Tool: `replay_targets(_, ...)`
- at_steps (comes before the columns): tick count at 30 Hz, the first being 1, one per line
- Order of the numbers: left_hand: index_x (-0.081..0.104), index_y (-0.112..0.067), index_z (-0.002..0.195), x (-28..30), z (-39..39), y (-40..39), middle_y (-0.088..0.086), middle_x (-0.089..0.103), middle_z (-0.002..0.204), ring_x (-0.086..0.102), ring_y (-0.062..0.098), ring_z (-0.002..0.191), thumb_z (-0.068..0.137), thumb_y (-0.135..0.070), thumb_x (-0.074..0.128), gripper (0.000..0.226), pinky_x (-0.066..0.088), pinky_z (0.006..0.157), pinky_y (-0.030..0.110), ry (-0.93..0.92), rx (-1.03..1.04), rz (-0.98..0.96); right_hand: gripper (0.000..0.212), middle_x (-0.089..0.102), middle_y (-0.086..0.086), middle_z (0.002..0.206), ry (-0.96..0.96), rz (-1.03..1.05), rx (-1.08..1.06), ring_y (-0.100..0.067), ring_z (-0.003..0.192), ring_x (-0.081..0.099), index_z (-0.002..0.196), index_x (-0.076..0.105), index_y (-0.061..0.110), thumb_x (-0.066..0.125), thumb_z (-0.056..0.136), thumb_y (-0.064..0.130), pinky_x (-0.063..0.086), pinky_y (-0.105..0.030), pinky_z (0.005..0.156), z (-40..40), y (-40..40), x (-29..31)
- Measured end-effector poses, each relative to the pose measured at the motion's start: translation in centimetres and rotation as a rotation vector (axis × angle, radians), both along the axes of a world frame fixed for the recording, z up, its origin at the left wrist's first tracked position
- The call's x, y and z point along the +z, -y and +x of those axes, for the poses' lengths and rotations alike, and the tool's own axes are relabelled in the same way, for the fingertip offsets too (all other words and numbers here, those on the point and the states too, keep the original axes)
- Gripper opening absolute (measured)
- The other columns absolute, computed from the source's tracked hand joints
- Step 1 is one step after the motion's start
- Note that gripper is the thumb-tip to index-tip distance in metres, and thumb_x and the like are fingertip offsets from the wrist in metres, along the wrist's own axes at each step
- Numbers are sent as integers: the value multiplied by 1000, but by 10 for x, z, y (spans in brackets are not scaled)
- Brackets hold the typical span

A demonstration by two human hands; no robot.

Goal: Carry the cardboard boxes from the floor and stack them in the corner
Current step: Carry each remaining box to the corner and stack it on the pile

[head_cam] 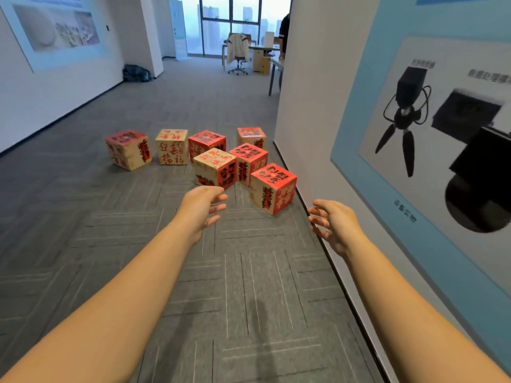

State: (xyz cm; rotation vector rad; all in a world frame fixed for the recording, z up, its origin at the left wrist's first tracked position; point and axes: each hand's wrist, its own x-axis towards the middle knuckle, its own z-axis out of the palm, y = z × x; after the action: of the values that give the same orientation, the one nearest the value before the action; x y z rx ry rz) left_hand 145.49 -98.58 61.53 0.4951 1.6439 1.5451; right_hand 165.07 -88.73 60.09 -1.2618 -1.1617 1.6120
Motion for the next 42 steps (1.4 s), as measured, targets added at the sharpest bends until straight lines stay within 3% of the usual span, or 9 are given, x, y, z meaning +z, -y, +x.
replay_targets(3, 56, -20, 87, 9, -14, -54, -4, 60, 85, 56, 9, 78, 93, -20, 52, 7, 42, 80, 29, -11, -5, 16, 19, 55, -1, 69, -2, 16, 10, -12, 59, 48, 73, 52, 16, 49, 92, 12, 38, -23, 58, -18, -55, 10)
replay_targets(6, 56, -17, 97, 4, -31, -99, -4, 60, 86, 56, 10, 79, 93, -21, 52, 7, 43, 79, 30, -16, -11, 10, 19, 55, -1, 70, 8, -7, 25, -11, 59, 49, 74, 52, 17, 49, 92, 13, 39, -23, 58, -40, -98, 5)
replay_targets(9, 54, -15, 105, -8, -53, -143, -4, 60, 88, 55, 9, 80, 94, -21, 51, 13, 43, 69, 25, -14, -22, -3, 21, 53, -1, 68, 17, -20, 28, -11, 59, 47, 72, 51, 17, 48, 92, 12, 38, -23, 59, -62, -140, -5)
replay_targets(16, 56, -17, 96, -30, -141, -271, -1, 61, 91, 55, 10, 78, 94, -21, 50, 7, 42, 67, 25, -13, -59, -19, 23, 51, -1, 65, 33, -37, -47, -12, 58, 45, 70, 49, 18, 47, 91, 10, 36, -23, 58, -139, -263, -23)
replay_targets(22, 57, -20, 92, -29, -231, -391, -3, 61, 91, 55, 9, 76, 93, -22, 50, 8, 41, 82, 31, -35, -111, -55, 24, 50, -2, 65, 27, -43, -111, -10, 51, 46, 69, 49, 15, 47, 92, 9, 35, -21, 52, -221, -372, -18)
replay_targets(26, 54, -22, 85, -31, -268, -463, -4, 60, 87, 54, 9, 72, 94, -23, 48, 11, 42, 78, 29, -62, -171, -71, 27, 50, -3, 66, 43, -39, -147, -14, 56, 43, 67, 50, 14, 46, 93, 8, 34, -23, 56, -256, -433, -19)
replay_targets(31, 54, -22, 80, -48, -302, -551, -3, 59, 81, 50, 9, 68, 94, -22, 49, 15, 36, 58, 22, -66, -219, -94, 26, 49, -4, 66, 50, -73, -201, -14, 56, 43, 67, 50, 13, 46, 93, 7, 35, -23, 55, -287, -513, -35)
replay_targets(42, 53, -21, 77, -72, -358, -774, -4, 56, 79, 48, 7, 67, 95, -20, 47, 18, 36, 61, 21, -93, -300, -179, 20, 54, -2, 73, 48, -157, -296, -11, 62, 49, 73, 51, 16, 49, 92, 12, 38, -23, 57, -340, -736, -63)
